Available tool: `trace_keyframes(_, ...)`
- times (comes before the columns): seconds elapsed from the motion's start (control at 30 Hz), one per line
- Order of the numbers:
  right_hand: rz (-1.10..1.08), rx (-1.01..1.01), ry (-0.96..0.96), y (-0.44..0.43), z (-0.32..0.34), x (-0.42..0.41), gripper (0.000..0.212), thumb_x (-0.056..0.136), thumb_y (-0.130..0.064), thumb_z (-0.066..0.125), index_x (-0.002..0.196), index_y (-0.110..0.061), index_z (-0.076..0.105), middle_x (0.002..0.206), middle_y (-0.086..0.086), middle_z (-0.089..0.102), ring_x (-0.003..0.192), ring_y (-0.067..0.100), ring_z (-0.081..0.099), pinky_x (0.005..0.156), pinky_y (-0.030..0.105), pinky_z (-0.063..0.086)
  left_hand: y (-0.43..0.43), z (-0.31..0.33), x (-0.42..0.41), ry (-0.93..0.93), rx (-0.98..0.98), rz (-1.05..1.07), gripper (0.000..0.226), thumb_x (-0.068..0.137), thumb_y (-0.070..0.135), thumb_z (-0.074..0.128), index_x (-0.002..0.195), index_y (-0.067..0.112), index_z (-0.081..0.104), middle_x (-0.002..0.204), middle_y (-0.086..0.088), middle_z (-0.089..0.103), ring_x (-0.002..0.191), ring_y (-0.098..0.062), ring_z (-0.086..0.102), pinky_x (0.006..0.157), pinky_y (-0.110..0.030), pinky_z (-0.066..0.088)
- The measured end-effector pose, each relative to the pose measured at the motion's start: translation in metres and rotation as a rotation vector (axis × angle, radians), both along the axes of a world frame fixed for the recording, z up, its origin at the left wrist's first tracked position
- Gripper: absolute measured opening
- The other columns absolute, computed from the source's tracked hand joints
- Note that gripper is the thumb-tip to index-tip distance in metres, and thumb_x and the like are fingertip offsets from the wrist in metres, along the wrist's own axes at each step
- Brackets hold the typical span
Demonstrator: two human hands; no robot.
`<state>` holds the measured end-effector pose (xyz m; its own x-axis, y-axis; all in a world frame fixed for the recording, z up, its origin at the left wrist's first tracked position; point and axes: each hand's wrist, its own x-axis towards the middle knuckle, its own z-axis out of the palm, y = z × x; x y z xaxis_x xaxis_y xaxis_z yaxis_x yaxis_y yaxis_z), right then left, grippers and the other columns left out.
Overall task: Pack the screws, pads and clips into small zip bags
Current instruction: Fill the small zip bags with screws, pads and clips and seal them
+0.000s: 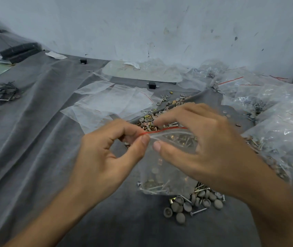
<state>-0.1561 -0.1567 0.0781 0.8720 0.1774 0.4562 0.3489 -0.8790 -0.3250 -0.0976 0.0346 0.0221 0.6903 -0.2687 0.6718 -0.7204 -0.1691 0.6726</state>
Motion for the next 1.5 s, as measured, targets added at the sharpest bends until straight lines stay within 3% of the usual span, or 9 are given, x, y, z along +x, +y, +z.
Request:
trace_keyframes(0.13, -0.004, -0.023, -0.093, 0.008, -0.001, -0.002, 0.013, 0.085, -0.039, 0.067, 0.091, -0.029, 0.07, 0.087, -0.018, 0.066, 0.089, 0.01, 0.06, 0.092, 0.039, 0.044, 0.001, 0.003, -0.003, -0.028, 0.035, -0.019, 0.005, 0.09, 0.031, 0.065, 0.09, 0.028, 0.069, 0.081, 0.009, 0.065, 0.079, -0.012, 0.063, 0.074, -0.018, 0.046)
trace_keyframes(0.27, 0.025, 0.041, -0.092, 0.009, -0.001, -0.002, 0.007, 0.082, -0.032, 0.069, 0.083, -0.025, 0.069, 0.079, -0.016, 0.064, 0.082, 0.01, 0.062, 0.085, 0.041, 0.048, 0.001, 0.002, -0.004, -0.037, 0.026, -0.04, 0.006, 0.092, 0.029, 0.066, 0.092, 0.026, 0.07, 0.08, 0.008, 0.064, 0.078, -0.013, 0.062, 0.074, -0.017, 0.046)
trace_keyframes(0.57, 0.035, 0.04, -0.084, 0.012, -0.004, 0.0, 0.009, 0.085, -0.031, 0.066, 0.086, -0.025, 0.073, 0.082, -0.018, 0.064, 0.08, 0.001, 0.055, 0.082, 0.028, 0.044, 0.0, 0.0, -0.002, -0.004, 0.035, -0.058, 0.01, 0.091, 0.031, 0.067, 0.099, 0.028, 0.072, 0.086, 0.013, 0.066, 0.084, -0.014, 0.064, 0.077, -0.017, 0.046)
trace_keyframes(0.83, 0.023, 0.083, -0.065, 0.004, -0.006, 0.001, 0.009, 0.086, -0.034, 0.067, 0.086, -0.026, 0.071, 0.083, -0.016, 0.064, 0.083, 0.009, 0.061, 0.078, 0.036, 0.05, 0.0, -0.002, 0.0, 0.032, 0.016, -0.05, 0.005, 0.09, 0.033, 0.065, 0.094, 0.034, 0.068, 0.085, 0.015, 0.067, 0.082, -0.01, 0.063, 0.077, -0.015, 0.045)
trace_keyframes(1.1, 0.039, 0.107, -0.041, 0.001, -0.008, 0.003, 0.014, 0.09, -0.04, 0.066, 0.092, -0.028, 0.072, 0.088, -0.018, 0.065, 0.087, 0.006, 0.063, 0.078, 0.038, 0.052, -0.002, -0.003, 0.0, 0.02, 0.001, -0.014, 0.009, 0.089, 0.025, 0.07, 0.092, 0.033, 0.067, 0.086, 0.017, 0.068, 0.081, -0.006, 0.064, 0.075, -0.012, 0.044)
trace_keyframes(1.37, 0.034, 0.086, -0.02, 0.001, -0.009, 0.003, 0.011, 0.09, -0.037, 0.062, 0.09, -0.028, 0.068, 0.087, -0.017, 0.063, 0.087, 0.007, 0.061, 0.078, 0.036, 0.051, -0.001, -0.005, 0.003, 0.041, -0.009, -0.047, 0.01, 0.088, 0.035, 0.072, 0.097, 0.032, 0.07, 0.092, 0.015, 0.072, 0.088, -0.014, 0.068, 0.078, -0.024, 0.05)
trace_keyframes(1.5, 0.012, 0.09, -0.017, -0.005, -0.008, 0.004, 0.016, 0.088, -0.044, 0.064, 0.092, -0.029, 0.069, 0.088, -0.017, 0.064, 0.087, 0.005, 0.061, 0.078, 0.035, 0.05, -0.002, -0.006, 0.006, 0.044, -0.027, -0.029, 0.006, 0.086, 0.034, 0.071, 0.092, 0.036, 0.068, 0.088, 0.017, 0.071, 0.082, -0.008, 0.066, 0.077, -0.018, 0.048)
